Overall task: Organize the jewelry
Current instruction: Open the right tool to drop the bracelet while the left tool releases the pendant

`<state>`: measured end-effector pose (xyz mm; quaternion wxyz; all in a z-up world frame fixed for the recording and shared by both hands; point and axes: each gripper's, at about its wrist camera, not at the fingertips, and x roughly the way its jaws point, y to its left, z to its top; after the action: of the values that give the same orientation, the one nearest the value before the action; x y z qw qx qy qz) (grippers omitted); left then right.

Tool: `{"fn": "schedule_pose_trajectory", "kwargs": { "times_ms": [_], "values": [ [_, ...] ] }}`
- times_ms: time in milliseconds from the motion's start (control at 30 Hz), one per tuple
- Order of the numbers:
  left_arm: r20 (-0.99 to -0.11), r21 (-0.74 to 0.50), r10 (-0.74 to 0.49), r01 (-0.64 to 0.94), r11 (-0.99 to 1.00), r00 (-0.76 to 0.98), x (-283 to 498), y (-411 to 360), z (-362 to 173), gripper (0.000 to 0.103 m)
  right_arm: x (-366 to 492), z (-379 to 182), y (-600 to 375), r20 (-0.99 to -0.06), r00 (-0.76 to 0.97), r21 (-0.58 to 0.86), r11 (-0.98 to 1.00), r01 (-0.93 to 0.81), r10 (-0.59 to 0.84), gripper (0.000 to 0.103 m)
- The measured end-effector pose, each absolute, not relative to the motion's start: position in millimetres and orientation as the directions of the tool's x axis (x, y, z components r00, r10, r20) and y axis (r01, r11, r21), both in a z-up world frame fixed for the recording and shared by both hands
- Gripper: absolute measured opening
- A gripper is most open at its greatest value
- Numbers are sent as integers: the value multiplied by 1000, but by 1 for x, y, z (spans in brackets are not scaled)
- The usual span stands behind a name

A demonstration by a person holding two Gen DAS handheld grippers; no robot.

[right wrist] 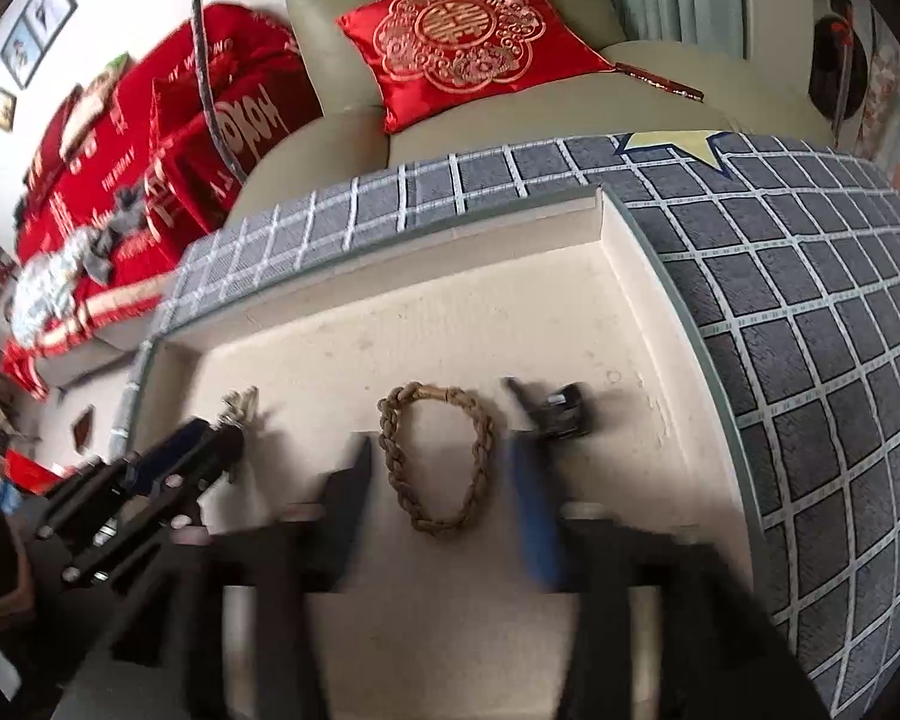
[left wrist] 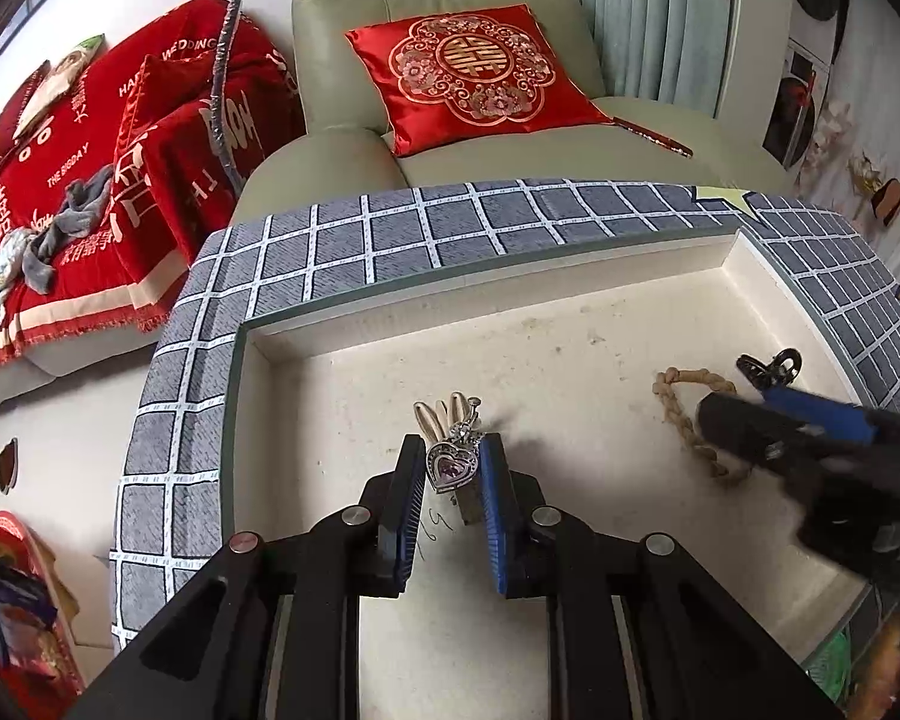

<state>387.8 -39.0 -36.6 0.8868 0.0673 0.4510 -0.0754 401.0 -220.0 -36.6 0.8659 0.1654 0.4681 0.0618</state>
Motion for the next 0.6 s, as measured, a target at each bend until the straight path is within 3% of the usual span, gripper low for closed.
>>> {"fn": "schedule_pose_trajectory", "kwargs": {
  "times_ms": [400, 467, 600],
  "values": [
    [-780, 40, -83, 182, 983, 621, 383, -36, -22, 36, 359, 0, -240, -726, 626, 419, 905, 77, 284, 65],
    [-777, 30, -83, 168, 985, 624, 382, -34, -19, 103, 351, 3, -243, -723, 630, 420, 904, 78, 281, 67],
    [-747, 19, -94, 162, 987, 658, 374, -31, -8, 103, 335, 6, -248, -722, 631, 426, 901, 82, 284, 67]
  ]
}}
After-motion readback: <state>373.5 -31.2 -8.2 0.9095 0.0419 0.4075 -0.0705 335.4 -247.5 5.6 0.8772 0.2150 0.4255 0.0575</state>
